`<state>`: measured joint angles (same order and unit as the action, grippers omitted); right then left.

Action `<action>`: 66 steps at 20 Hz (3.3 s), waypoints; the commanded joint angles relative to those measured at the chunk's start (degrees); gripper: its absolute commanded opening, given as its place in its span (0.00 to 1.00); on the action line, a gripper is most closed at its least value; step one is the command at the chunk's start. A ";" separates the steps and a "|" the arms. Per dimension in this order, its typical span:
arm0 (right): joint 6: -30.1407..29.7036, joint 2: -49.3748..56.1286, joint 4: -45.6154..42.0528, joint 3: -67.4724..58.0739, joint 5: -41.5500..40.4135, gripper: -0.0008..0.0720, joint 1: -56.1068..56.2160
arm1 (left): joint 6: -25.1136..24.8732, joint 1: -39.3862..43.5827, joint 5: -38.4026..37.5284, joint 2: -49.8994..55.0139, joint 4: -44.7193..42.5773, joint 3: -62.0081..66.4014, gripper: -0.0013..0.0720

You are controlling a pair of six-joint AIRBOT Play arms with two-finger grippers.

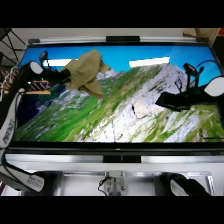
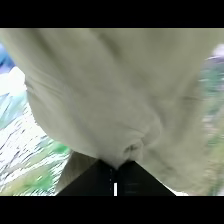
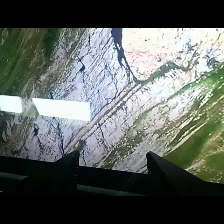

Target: Fold the shirts.

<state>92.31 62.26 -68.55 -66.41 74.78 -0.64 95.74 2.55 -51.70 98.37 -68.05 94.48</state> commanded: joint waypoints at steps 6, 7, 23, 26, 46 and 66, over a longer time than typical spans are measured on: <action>-7.26 0.00 -0.11 -4.44 6.05 0.76 -0.02 | -11.23 14.38 10.21 -40.98 0.59 0.37 0.08; -7.85 0.00 -0.74 -6.58 8.09 0.76 -0.02 | -10.32 17.00 10.69 -43.80 0.59 0.35 0.08; -8.07 0.28 -9.77 -22.71 21.59 0.76 0.04 | 9.09 45.44 18.75 -17.81 2.10 -25.40 0.46; -8.11 1.86 -7.02 -17.27 19.08 0.77 0.04 | 6.60 36.30 2.12 -18.29 0.68 -18.67 0.99; -10.47 30.53 3.23 -9.94 0.94 0.95 9.20 | 3.96 10.71 -4.35 -33.51 1.29 -57.40 0.72; -19.26 19.78 -2.64 -34.16 -3.43 0.11 12.24 | -11.69 10.64 -10.67 -42.71 -8.31 -16.52 0.08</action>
<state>78.89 88.84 -69.06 -91.31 73.30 11.53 87.81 13.45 -58.48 59.77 -71.42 62.11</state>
